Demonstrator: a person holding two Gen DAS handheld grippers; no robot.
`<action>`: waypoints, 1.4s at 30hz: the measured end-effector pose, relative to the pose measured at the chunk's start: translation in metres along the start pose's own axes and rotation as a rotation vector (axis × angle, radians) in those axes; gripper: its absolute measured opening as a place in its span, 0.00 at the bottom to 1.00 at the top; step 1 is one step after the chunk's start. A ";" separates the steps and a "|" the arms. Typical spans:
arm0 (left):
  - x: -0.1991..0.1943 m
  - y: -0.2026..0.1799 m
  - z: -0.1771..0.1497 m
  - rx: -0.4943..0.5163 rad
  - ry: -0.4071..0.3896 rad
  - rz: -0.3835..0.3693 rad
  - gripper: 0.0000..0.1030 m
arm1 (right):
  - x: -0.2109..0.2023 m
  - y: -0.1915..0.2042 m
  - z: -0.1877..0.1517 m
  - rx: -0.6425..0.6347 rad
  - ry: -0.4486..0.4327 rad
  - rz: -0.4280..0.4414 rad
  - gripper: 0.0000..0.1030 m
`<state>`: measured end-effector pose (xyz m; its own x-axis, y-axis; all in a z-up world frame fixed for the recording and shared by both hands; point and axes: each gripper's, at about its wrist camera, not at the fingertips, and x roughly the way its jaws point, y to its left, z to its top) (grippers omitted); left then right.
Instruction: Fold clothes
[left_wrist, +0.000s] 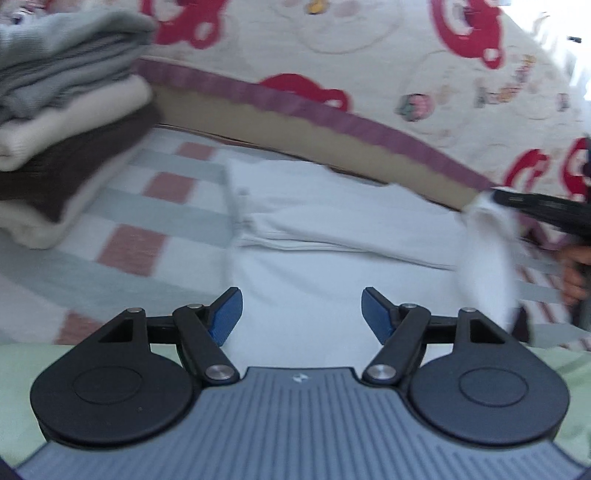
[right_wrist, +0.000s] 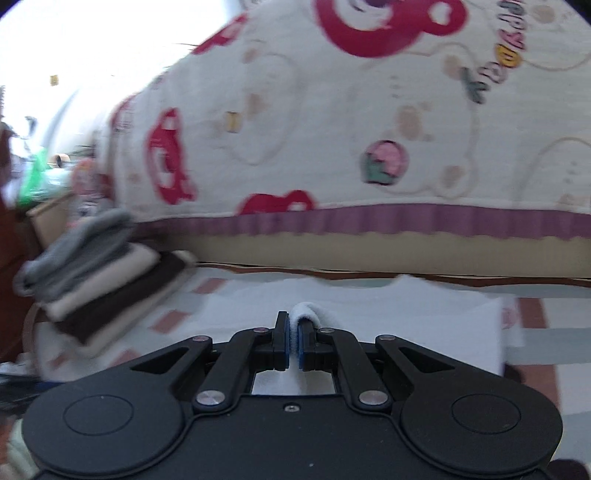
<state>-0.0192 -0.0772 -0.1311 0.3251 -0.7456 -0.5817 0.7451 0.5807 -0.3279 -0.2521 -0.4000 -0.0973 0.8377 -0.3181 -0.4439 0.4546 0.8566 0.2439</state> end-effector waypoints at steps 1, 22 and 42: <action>0.000 -0.005 0.000 0.013 0.001 -0.031 0.70 | 0.005 -0.005 0.002 -0.006 0.006 -0.034 0.06; 0.013 -0.094 -0.057 0.406 0.343 -0.017 0.77 | -0.005 -0.016 -0.045 0.029 0.094 -0.313 0.06; -0.012 -0.084 -0.054 0.400 0.340 0.193 0.16 | -0.017 -0.032 -0.055 0.033 0.062 -0.325 0.06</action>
<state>-0.1171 -0.0989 -0.1370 0.3209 -0.4523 -0.8322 0.8752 0.4774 0.0780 -0.2971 -0.3994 -0.1451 0.6276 -0.5462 -0.5548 0.7055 0.7004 0.1085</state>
